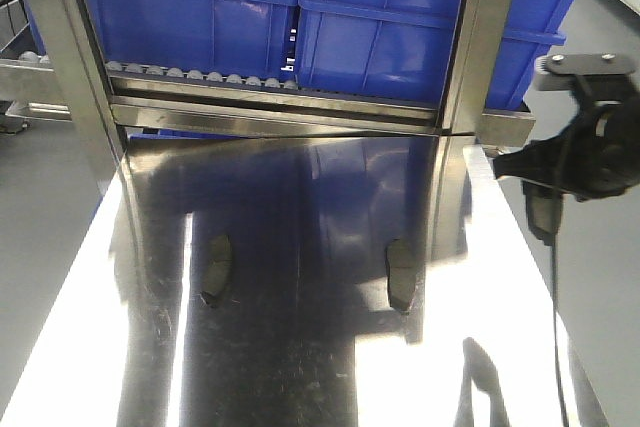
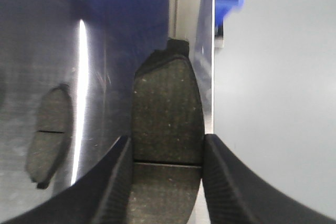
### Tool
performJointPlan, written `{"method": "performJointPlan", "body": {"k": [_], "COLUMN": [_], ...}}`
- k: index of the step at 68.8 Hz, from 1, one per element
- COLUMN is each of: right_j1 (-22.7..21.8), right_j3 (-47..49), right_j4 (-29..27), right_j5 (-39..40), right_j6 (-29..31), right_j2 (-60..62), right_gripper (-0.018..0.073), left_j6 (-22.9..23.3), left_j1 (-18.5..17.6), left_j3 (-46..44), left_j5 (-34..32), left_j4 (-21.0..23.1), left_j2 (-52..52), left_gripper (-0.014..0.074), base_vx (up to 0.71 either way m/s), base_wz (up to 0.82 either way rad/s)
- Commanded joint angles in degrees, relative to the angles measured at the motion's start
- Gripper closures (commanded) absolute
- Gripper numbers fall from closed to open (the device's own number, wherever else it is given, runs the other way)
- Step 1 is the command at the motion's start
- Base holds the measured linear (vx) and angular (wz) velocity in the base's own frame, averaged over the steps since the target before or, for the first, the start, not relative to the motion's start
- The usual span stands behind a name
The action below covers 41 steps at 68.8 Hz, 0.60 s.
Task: Move and align brake pads A on conveyor
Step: 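Close the right gripper on the brake pad and lift it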
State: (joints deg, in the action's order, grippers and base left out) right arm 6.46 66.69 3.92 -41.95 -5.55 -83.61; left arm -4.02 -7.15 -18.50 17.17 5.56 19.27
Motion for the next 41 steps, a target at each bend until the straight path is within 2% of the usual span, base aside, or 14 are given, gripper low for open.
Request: {"method": "performJointPlan", "body": {"k": [1,19,41], "right_j1": [0.02,0.02,0.02], "right_j3": [-4.13,-20.76,-34.45], "right_j4": [0.38,0.27,-1.24], "right_j5": [7.97,16.32,17.94], "right_j6": [1.13,1.46,1.40], "right_j2": [9.26,32.05,57.80], "right_gripper": [0.0566,0.0566,0.0566], "left_j6": [0.42,0.42,0.42], "left_j1": [-0.25,-0.25,-0.25], "left_j3": [-1.62,-1.62,-1.62], "left_j5": [-5.86,-5.86,-5.86], "left_j4": [0.60,0.60,0.60], "left_j2": [0.40,0.40,0.40], "left_gripper": [0.0603,0.0603,0.0603], "base_vx": [0.00,0.00,0.00], "base_wz": [0.00,0.00,0.00]}}
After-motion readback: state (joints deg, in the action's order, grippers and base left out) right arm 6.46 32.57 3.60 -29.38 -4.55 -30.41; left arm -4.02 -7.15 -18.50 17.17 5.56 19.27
